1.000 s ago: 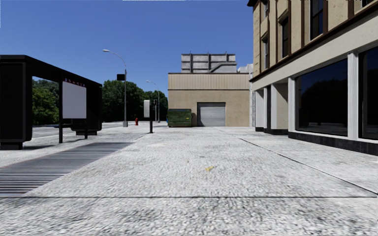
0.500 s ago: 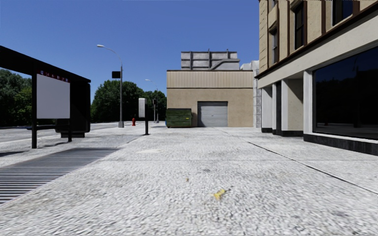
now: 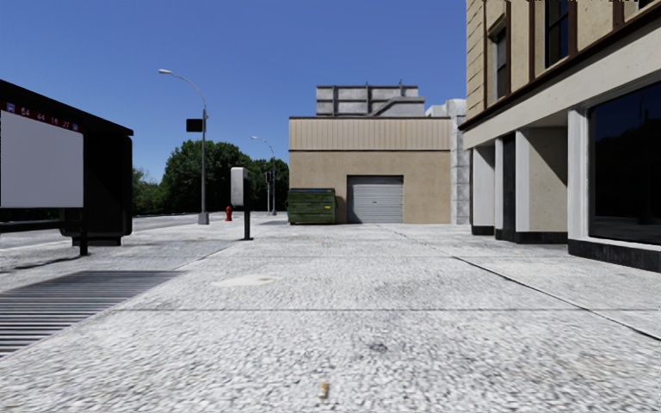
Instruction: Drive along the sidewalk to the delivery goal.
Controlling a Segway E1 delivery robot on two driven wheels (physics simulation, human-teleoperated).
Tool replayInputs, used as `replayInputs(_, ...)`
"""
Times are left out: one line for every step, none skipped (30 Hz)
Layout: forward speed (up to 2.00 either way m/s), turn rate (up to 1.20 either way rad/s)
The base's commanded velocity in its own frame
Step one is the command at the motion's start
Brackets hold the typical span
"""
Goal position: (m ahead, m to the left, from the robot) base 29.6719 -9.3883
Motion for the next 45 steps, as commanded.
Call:
replayInputs(2.00, 0.00)
replayInputs(2.00, 0.00)
replayInputs(2.00, 0.00)
replayInputs(2.00, 0.00)
replayInputs(2.00, 0.00)
replayInputs(2.00, 0.00)
replayInputs(2.00, 0.00)
replayInputs(2.00, 0.00)
replayInputs(2.00, 0.00)
replayInputs(2.00, 0.00)
replayInputs(2.00, 0.00)
replayInputs(2.00, 0.00)
replayInputs(2.00, 0.00)
replayInputs(2.00, 0.00)
replayInputs(2.00, 0.00)
replayInputs(2.00, 0.00)
replayInputs(2.00, 0.00)
replayInputs(2.00, 0.00)
replayInputs(2.00, 0.00)
replayInputs(2.00, 0.00)
replayInputs(2.00, 0.00)
replayInputs(2.00, 0.00)
replayInputs(2.00, 0.00)
replayInputs(2.00, 0.00)
replayInputs(2.00, 0.00)
replayInputs(2.00, 0.00)
replayInputs(2.00, 0.00)
replayInputs(2.00, 0.00)
replayInputs(2.00, 0.00)
replayInputs(2.00, 0.00)
replayInputs(2.00, 0.00)
replayInputs(2.00, 0.00)
replayInputs(2.00, 0.00)
replayInputs(2.00, 0.00)
replayInputs(2.00, 0.00)
replayInputs(2.00, 0.00)
replayInputs(2.00, 0.00)
replayInputs(2.00, 0.00)
replayInputs(2.00, 0.00)
replayInputs(2.00, 0.00)
replayInputs(2.00, 0.00)
replayInputs(2.00, 0.00)
replayInputs(2.00, 0.00)
replayInputs(2.00, 0.00)
replayInputs(2.00, 0.00)
